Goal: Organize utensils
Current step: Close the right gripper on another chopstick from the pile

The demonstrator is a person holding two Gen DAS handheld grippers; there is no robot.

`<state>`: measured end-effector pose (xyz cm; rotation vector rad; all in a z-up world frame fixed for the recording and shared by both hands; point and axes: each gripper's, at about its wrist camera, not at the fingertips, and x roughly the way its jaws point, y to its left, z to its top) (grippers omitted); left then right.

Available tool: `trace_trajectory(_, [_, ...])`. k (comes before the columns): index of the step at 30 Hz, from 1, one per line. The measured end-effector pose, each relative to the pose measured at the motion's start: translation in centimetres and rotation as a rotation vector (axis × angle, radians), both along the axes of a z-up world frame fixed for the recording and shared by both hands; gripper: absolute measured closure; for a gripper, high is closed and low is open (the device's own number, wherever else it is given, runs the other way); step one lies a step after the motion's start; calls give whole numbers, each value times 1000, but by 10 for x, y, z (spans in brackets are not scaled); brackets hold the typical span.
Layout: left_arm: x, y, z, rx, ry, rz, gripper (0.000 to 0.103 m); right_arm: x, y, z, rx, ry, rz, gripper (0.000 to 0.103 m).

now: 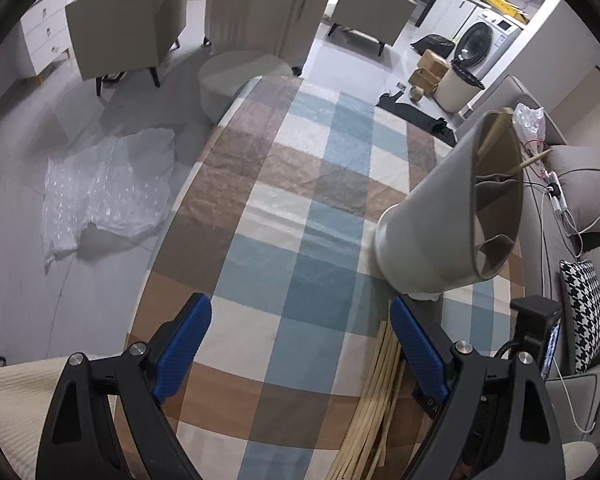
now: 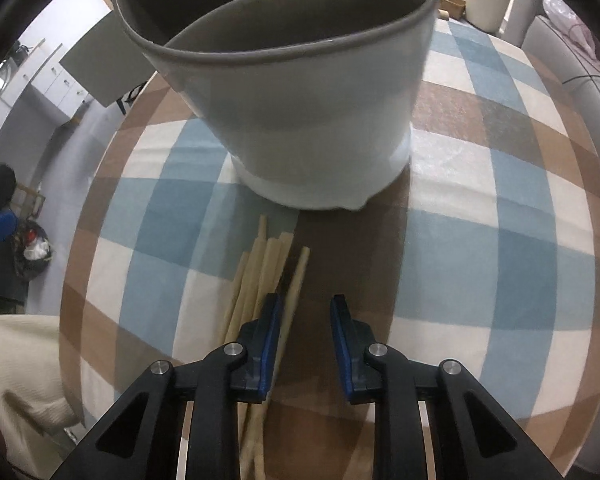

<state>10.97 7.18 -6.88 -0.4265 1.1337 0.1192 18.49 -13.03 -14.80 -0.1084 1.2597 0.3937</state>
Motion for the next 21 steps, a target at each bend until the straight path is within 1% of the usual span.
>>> trace_trajectory(2, [0,3,-2,-6,8,9,15,1,2,1,-9,-3,2,79])
trace_trajectory(5, [0,5,-4,7,19,13,15,3,5,2,-36,-14,8,80])
trace_trajectory(6, [0,5,-5,7,20,12,15,2,7,3,-53,-24,10,82])
trace_trajectory(8, [1,6,-6,18,25,11,15,0,9,4,-97,-48,13,92])
trace_trajectory(10, [1,7,-8,31,31,10,15,-3,10,4,-133,-73,13,96])
trace_trajectory(12, [1,7,-11,36,39,8,15,-6,8,6,-135,-85,19,99])
trace_trajectory(15, [2,6,-17,65,59,-6,15,-6,-5,9,-98,-72,-12,99])
trace_trajectory(17, [2,2,-26,51,87,-30,15,-7,-18,15,-47,-71,-56,99])
trace_trajectory(20, [3,-11,-37,51,128,-93,15,-10,-44,30,41,-73,-121,99])
trace_trajectory(21, [3,-18,-42,51,141,-129,15,-11,-52,34,66,-72,-142,99])
